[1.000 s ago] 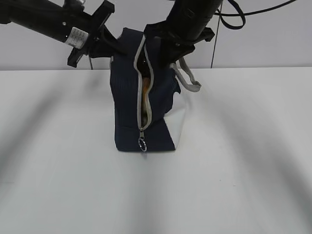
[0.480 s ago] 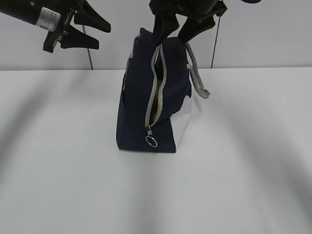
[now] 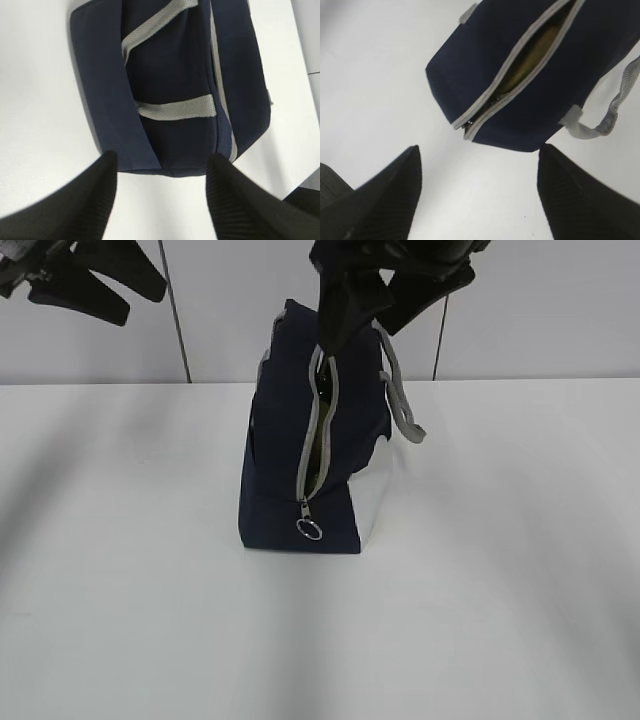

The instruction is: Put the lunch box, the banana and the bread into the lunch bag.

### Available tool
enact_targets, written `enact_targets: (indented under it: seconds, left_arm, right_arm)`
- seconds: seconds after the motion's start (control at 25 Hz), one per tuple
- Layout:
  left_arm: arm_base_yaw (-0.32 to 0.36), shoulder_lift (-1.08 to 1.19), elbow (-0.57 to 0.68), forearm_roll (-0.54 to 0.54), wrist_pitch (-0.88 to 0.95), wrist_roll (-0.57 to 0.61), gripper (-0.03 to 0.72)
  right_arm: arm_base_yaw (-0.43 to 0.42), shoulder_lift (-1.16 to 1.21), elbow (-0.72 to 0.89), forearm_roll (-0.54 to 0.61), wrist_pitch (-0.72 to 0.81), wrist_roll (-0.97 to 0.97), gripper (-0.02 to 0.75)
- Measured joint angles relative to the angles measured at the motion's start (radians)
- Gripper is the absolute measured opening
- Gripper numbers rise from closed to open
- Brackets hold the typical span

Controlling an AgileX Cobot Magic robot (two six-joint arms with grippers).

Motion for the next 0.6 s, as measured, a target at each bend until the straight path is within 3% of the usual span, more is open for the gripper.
enact_targets:
  seconds: [0.2,0.36,0.6]
  left_arm:
    - [-0.072,-0.124,0.000,0.150,0.015,-0.025,0.401]
    - [-0.114,-0.202,0.000,0.164,0.024,-0.042,0.401]
    - [-0.122,-0.228,0.026,0.181,0.028,-0.073,0.401]
  right_arm:
    - [0.086,-0.083,0.060,-0.053,0.000,-0.001,0.531]
    - [0.089,-0.158,0.125,-0.064,0.000,-0.004,0.529]
    - [0.089,-0.271,0.338,-0.064,-0.011,-0.040,0.486]
